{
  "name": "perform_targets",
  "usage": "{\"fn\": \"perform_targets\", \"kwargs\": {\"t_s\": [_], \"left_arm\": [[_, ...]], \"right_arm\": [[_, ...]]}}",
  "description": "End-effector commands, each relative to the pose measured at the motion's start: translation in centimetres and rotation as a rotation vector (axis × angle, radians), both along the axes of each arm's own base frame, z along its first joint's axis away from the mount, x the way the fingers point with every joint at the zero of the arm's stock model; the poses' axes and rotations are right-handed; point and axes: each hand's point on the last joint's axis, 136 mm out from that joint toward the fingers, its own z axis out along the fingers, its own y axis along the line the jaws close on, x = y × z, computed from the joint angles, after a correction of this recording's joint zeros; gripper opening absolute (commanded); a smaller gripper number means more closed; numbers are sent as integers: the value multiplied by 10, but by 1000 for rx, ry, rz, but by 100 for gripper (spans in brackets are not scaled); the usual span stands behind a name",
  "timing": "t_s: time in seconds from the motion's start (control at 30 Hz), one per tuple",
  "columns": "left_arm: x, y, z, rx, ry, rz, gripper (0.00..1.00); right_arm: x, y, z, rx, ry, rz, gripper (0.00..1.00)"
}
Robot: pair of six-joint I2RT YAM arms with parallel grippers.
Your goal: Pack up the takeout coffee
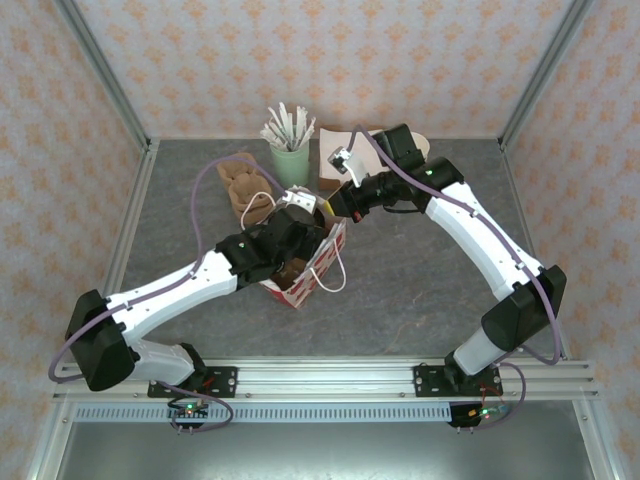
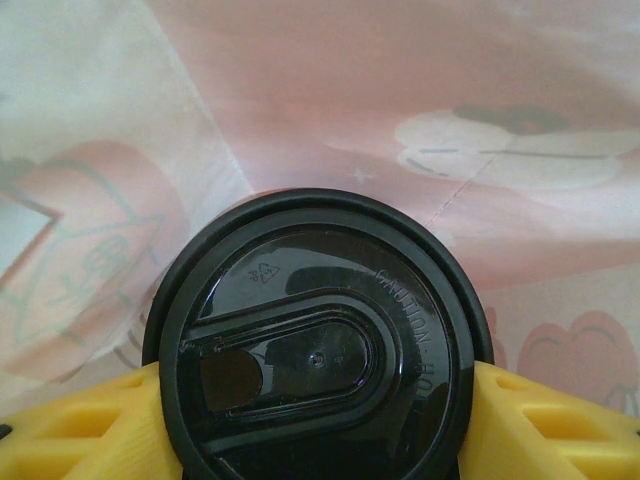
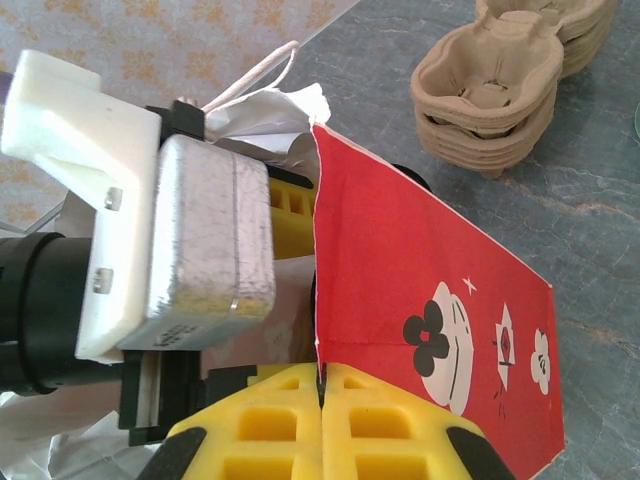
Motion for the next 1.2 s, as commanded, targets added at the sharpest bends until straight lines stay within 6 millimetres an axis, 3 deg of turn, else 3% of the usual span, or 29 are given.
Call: {"fn": "perform_targets", "kwargs": {"t_s": [0.0, 0.7, 1.17], "left_arm": [[7, -2, 7, -2, -40, 19, 63], [0, -2, -15, 8, 25, 9, 61], [-6, -1, -1, -37, 22, 7, 61]], "right_arm": [[-9, 3, 13, 40, -32, 37, 0], [1, 8, 12, 43, -55, 28, 0], [6, 8, 10, 32, -71, 13, 0]]}}
